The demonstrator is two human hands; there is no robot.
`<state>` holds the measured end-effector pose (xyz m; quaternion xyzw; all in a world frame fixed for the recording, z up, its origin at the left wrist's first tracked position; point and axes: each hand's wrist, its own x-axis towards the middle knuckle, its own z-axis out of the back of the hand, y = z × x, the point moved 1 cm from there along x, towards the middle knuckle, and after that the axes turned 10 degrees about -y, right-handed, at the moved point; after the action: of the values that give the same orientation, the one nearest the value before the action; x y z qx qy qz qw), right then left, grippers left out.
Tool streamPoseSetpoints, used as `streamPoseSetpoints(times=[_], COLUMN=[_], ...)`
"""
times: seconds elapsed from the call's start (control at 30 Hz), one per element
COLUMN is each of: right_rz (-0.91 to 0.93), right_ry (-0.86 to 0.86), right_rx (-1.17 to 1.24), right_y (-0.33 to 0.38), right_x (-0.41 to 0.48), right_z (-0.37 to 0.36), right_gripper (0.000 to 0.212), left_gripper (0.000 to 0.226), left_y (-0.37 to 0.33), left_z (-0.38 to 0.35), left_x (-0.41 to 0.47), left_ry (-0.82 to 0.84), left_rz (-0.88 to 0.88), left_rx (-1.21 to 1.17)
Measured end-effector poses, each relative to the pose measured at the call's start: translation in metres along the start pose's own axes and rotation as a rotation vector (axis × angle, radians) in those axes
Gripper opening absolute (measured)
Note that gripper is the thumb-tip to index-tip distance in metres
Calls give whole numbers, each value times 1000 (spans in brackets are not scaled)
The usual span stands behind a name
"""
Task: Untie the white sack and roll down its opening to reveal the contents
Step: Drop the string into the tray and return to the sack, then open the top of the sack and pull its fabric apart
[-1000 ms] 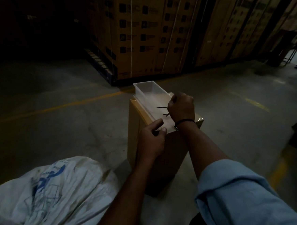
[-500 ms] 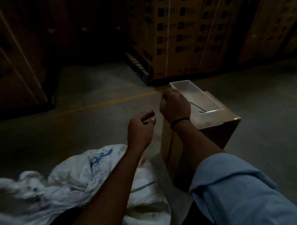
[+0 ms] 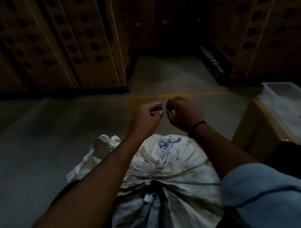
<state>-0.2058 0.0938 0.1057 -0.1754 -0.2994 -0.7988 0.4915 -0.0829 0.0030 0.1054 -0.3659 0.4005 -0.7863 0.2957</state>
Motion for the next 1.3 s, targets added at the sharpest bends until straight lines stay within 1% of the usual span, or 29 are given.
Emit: streamPoseSetpoints(times=[0.1, 0.17, 0.23, 0.3, 0.37, 0.43, 0.53, 0.6, 0.63, 0.67, 0.73, 0.8, 0.87, 0.9, 0.97, 1.0, 1.03, 1.1, 1.13, 1.2, 1.3], right_rz=[95, 168, 222, 252, 266, 276, 291, 309, 317, 324, 338, 356, 378, 389, 384, 355, 310, 235, 238, 285, 377], right_ry=[123, 214, 256, 294, 349, 403, 440, 454, 462, 471, 489, 515, 544, 547, 500, 448, 375, 209, 138, 48, -62], right_rx=[18, -19, -65, -103, -138, -176, -197, -198, -197, -196, -190, -174, -137, -109, -6, 85, 187, 335, 350, 302, 145], right_y=[35, 56, 73, 84, 92, 100, 114, 123, 127, 131, 138, 144, 150, 152, 156, 157, 157, 155, 152, 144, 128], right_x=[-4, -8, -12, -19, -24, -27, -27, -27, -27, -27, -26, -24, -21, -20, -18, -16, -14, -8, -5, 1, 6], right_z=[-19, -31, -41, -49, -54, -58, -63, -69, -72, -76, -82, -86, -90, -92, -94, -95, -93, -87, -84, -79, -74], right_gripper=[36, 50, 60, 68, 78, 88, 96, 98, 100, 101, 103, 101, 96, 92, 86, 81, 75, 60, 53, 36, 19], left_gripper=[33, 34, 37, 43, 51, 66, 91, 100, 99, 91, 62, 37, 23, 21, 25, 28, 32, 39, 39, 35, 29], left_y=[14, 24, 38, 54, 68, 81, 100, 107, 108, 107, 108, 108, 106, 103, 95, 91, 88, 81, 78, 72, 68], left_z=[38, 61, 80, 96, 112, 125, 135, 139, 142, 144, 150, 156, 160, 162, 164, 164, 165, 166, 166, 162, 153], left_x=[0, -1, -4, -9, -13, -17, -21, -24, -26, -26, -23, -21, -20, -19, -15, -12, -10, -8, -8, -10, -8], left_ry=[27, 26, 8, 7, 42, 122, 230, 269, 287, 302, 287, 247, 215, 185, 125, 104, 79, -16, -80, -168, -202], left_rz=[-4, -9, -37, -62, -64, 4, 212, 294, 317, 329, 345, 346, 323, 296, 214, 160, 94, -69, -148, -252, -288], left_rx=[107, 193, 315, 515, 747, 897, 934, 920, 892, 847, 729, 643, 644, 642, 586, 544, 516, 542, 557, 494, 379])
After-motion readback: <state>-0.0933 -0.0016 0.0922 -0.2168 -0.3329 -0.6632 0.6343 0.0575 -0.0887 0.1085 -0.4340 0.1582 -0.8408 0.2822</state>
